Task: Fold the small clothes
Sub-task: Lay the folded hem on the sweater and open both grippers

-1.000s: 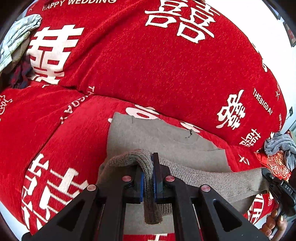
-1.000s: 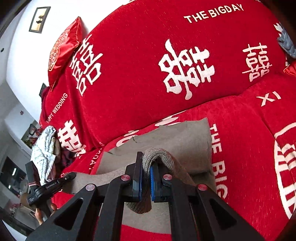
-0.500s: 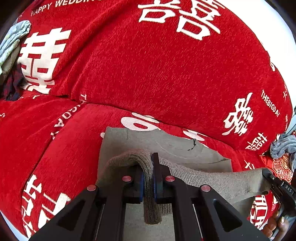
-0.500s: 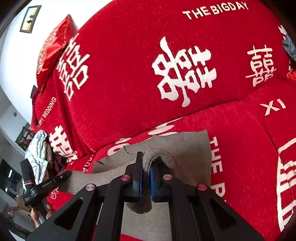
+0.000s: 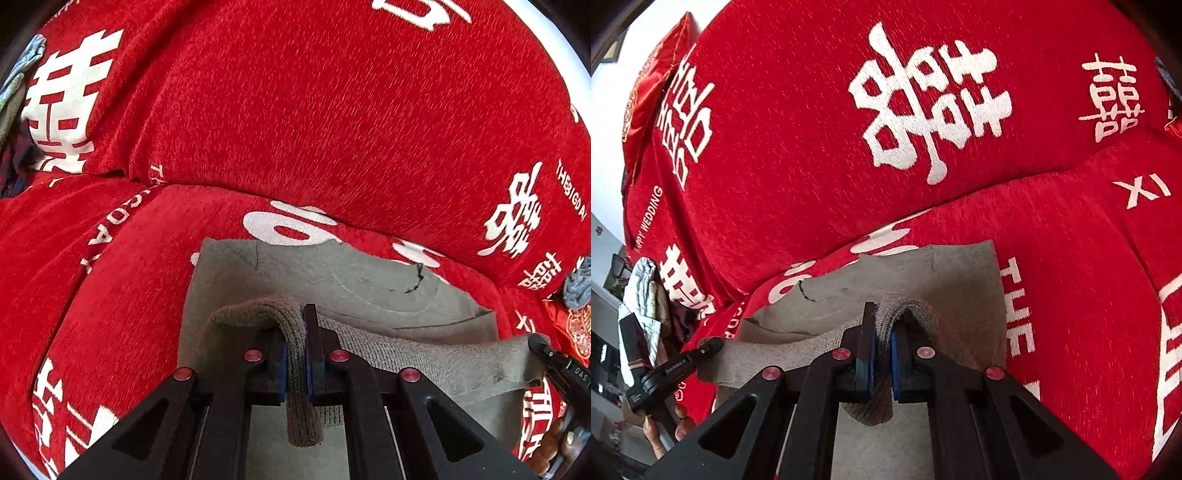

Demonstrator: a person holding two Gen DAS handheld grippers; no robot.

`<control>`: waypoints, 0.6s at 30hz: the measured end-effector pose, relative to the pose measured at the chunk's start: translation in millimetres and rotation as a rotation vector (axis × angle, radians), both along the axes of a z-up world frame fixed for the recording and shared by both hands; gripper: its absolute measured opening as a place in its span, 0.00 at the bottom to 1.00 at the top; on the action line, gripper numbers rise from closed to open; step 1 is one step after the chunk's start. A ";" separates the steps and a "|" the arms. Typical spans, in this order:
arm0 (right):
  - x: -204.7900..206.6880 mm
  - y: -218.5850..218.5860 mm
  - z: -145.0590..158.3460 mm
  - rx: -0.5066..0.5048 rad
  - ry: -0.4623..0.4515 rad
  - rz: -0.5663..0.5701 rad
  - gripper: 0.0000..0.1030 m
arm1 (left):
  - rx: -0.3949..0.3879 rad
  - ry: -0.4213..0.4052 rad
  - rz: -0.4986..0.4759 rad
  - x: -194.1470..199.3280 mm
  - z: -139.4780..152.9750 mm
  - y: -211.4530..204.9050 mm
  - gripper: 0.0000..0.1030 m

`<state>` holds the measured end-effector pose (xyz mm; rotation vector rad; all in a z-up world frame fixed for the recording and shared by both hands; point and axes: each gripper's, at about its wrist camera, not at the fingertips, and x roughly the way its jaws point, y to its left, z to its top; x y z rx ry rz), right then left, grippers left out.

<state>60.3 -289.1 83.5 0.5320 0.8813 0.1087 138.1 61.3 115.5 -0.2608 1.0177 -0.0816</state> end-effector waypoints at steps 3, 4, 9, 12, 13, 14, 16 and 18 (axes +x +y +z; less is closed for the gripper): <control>7.0 -1.4 -7.7 -0.006 0.019 -0.005 0.06 | 0.011 0.016 -0.002 6.8 -8.8 -1.5 0.08; 9.8 -1.6 -10.9 -0.007 0.028 -0.006 0.06 | 0.014 0.024 -0.002 9.1 -12.4 -1.8 0.08; 18.4 -2.3 -23.2 -0.010 0.058 -0.014 0.06 | 0.028 0.046 -0.006 17.3 -25.4 -4.1 0.08; 22.1 -3.8 -29.3 -0.013 0.072 -0.019 0.06 | 0.035 0.055 -0.008 20.6 -32.6 -4.8 0.08; 23.1 -4.0 -30.8 -0.014 0.076 -0.019 0.06 | 0.036 0.061 -0.006 21.7 -35.3 -4.8 0.08; 24.3 -4.2 -32.9 -0.015 0.081 -0.020 0.06 | 0.037 0.063 -0.006 22.6 -36.9 -5.1 0.08; 26.4 -4.5 -37.3 -0.019 0.093 -0.023 0.06 | 0.042 0.068 -0.008 24.3 -41.2 -6.2 0.08; 28.3 -4.9 -41.2 -0.023 0.105 -0.025 0.06 | 0.049 0.069 -0.011 25.9 -44.0 -7.6 0.08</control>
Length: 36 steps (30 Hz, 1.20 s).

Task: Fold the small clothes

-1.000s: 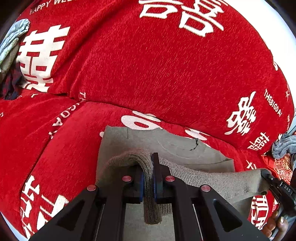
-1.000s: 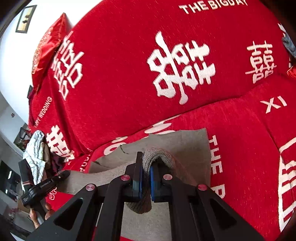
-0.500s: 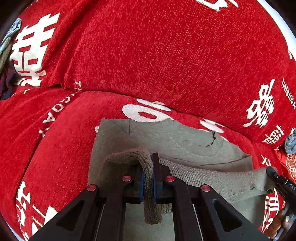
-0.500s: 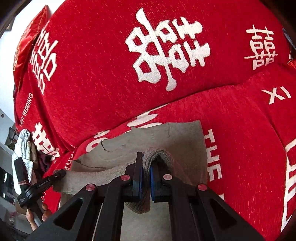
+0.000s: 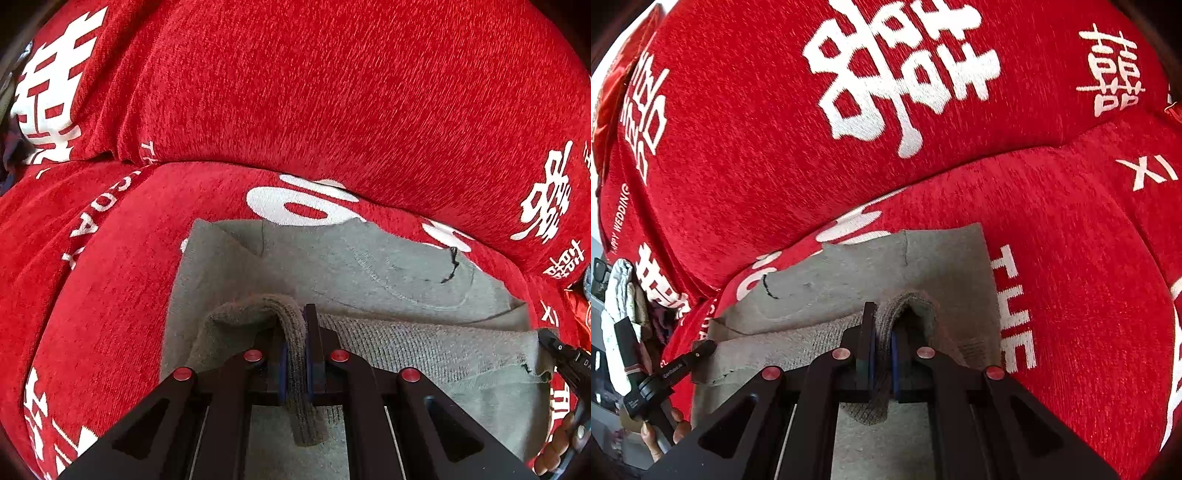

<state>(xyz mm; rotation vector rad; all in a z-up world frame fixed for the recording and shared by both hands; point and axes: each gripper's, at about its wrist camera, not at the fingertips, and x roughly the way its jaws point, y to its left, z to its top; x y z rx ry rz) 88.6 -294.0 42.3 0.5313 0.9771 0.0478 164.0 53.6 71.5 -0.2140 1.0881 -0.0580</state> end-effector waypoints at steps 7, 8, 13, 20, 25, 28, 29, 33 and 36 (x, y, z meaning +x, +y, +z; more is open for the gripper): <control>5.4 -0.3 -10.7 -0.012 0.024 -0.009 0.06 | -0.008 0.018 0.000 5.5 -10.6 1.9 0.08; 6.2 -0.2 -12.0 -0.015 0.026 -0.009 0.07 | -0.006 0.018 0.000 6.2 -11.2 1.5 0.08; 10.4 -0.2 -18.6 -0.017 0.043 -0.008 0.07 | 0.004 0.029 -0.004 12.2 -13.9 -1.9 0.08; 1.0 -2.1 5.9 0.044 -0.025 0.008 0.31 | -0.039 0.060 0.004 11.7 -2.4 3.0 0.09; -33.1 1.2 36.9 0.011 -0.158 0.023 0.81 | -0.103 0.008 0.036 -9.3 16.9 15.3 0.96; -39.1 7.7 34.9 0.029 -0.139 0.070 0.81 | -0.078 -0.075 0.033 -18.8 30.8 16.1 0.99; -39.9 10.3 34.1 0.023 -0.135 0.081 0.81 | -0.086 -0.067 0.020 -18.6 31.7 16.2 0.99; -39.1 25.7 31.0 -0.016 -0.124 0.165 0.81 | -0.119 -0.080 -0.017 -29.8 32.8 19.6 0.99; -29.5 38.2 24.8 -0.064 -0.090 0.242 0.81 | -0.108 -0.064 -0.093 -35.4 25.1 12.1 0.99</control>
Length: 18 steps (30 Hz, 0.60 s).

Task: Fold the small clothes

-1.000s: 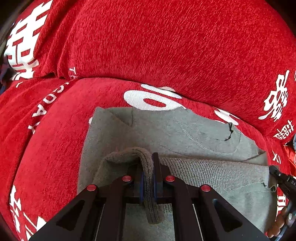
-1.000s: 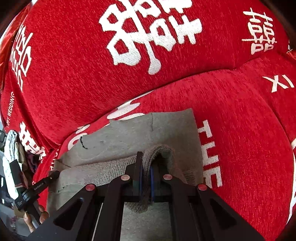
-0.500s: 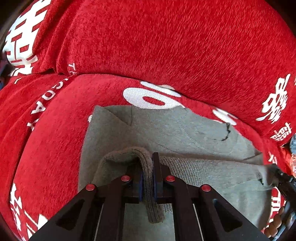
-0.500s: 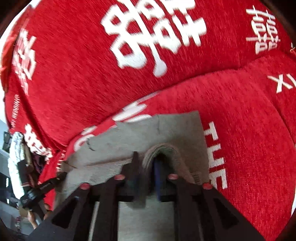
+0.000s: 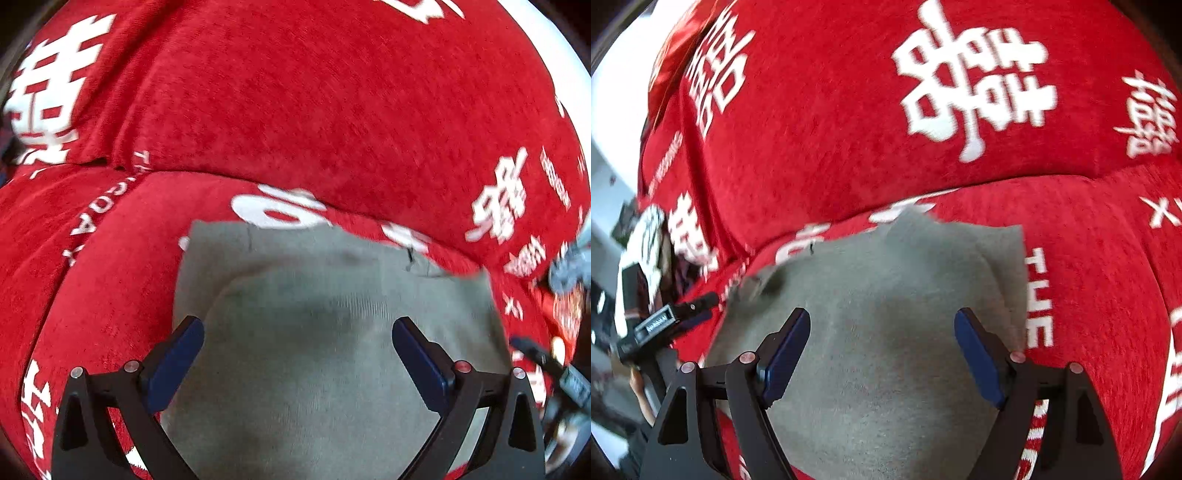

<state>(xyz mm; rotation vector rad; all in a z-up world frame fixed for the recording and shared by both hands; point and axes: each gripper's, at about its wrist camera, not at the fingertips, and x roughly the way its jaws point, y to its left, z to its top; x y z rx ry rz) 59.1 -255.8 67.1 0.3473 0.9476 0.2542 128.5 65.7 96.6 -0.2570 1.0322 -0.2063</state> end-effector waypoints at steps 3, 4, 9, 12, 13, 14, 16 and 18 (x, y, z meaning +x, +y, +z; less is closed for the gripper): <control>18.7 8.2 -11.0 -0.050 0.052 0.041 0.81 | -0.009 0.024 -0.085 3.7 -5.5 -14.7 0.99; 23.7 9.3 -13.9 -0.061 0.065 0.043 0.81 | -0.007 0.026 -0.114 8.7 -7.1 -22.5 0.99; 52.5 4.7 -31.4 -0.160 0.114 -0.006 0.81 | 0.084 0.068 -0.068 48.8 -24.7 -29.0 0.99; 59.7 -12.6 -46.7 -0.142 0.157 -0.056 0.81 | 0.098 0.122 0.005 69.2 -43.1 -13.5 0.99; 59.2 -17.9 -49.7 -0.123 0.150 -0.064 0.81 | 0.111 0.144 0.022 73.3 -50.3 -8.2 0.99; 58.0 -21.1 -50.2 -0.133 0.136 -0.076 0.81 | 0.112 0.159 0.025 75.0 -55.5 -5.2 0.99; 60.7 -27.9 -54.8 -0.185 0.153 -0.116 0.81 | 0.136 0.130 0.014 72.7 -56.3 -3.6 0.99; 58.0 -36.1 -53.0 -0.147 0.140 -0.138 0.80 | 0.162 0.133 0.017 69.2 -52.4 -5.6 0.99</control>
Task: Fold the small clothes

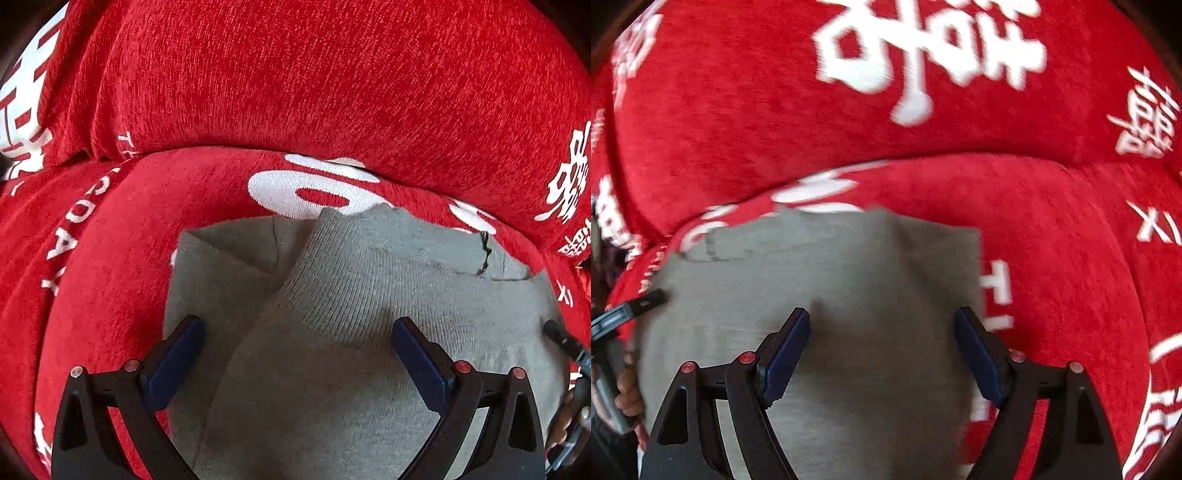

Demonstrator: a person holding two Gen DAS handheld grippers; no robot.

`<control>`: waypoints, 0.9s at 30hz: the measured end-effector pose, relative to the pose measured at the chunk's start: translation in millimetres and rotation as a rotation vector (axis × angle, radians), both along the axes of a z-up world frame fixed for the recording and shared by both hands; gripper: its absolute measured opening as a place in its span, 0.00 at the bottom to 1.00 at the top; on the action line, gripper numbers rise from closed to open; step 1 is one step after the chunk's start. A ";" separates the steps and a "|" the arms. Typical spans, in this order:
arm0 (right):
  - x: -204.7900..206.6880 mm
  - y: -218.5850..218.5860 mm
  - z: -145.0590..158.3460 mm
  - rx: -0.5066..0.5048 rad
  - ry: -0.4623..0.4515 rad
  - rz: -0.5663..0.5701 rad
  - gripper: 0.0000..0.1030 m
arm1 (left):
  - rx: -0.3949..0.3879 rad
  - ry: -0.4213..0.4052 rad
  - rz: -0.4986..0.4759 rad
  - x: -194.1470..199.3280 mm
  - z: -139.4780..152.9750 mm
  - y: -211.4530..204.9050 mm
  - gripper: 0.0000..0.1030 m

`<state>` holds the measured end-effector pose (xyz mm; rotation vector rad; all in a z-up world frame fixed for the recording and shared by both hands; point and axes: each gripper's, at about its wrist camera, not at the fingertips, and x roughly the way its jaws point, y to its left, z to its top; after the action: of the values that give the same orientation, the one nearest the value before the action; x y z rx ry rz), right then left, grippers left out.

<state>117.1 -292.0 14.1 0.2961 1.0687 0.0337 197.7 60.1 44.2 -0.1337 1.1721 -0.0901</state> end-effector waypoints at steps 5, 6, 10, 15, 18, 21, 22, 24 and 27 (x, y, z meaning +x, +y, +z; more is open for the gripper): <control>-44.0 11.2 47.0 -0.055 -0.144 0.008 0.80 | 0.043 -0.125 -0.016 -46.1 36.5 -10.6 0.99; -58.6 18.6 53.6 -0.063 -0.164 0.035 0.81 | 0.040 -0.145 -0.035 -58.6 41.2 -15.3 0.99; -99.9 43.6 52.7 -0.059 -0.164 0.127 0.80 | 0.099 -0.208 -0.124 -112.9 44.0 -42.7 0.99; -124.2 54.0 28.3 -0.142 -0.112 0.129 0.80 | 0.157 -0.174 -0.111 -135.3 22.7 -50.0 0.99; -133.7 36.8 11.8 -0.125 -0.067 0.097 0.79 | 0.130 -0.146 -0.079 -142.8 13.6 -31.9 0.99; -149.9 34.2 27.4 -0.136 -0.093 0.072 0.80 | 0.110 -0.166 -0.022 -160.8 27.2 -12.3 0.99; -155.4 34.1 32.1 -0.132 -0.108 0.064 0.80 | 0.095 -0.184 -0.008 -170.2 33.2 -3.1 0.99; -167.6 33.8 42.0 -0.107 -0.140 0.044 0.80 | 0.081 -0.203 0.027 -184.1 36.6 14.7 0.99; -177.2 39.7 45.8 -0.080 -0.152 0.035 0.80 | 0.000 -0.164 0.104 -193.2 27.1 52.2 0.99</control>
<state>-60.1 -252.3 59.9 0.1989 0.9219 0.0436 4.5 112.3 71.3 -0.1838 1.0002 -0.0088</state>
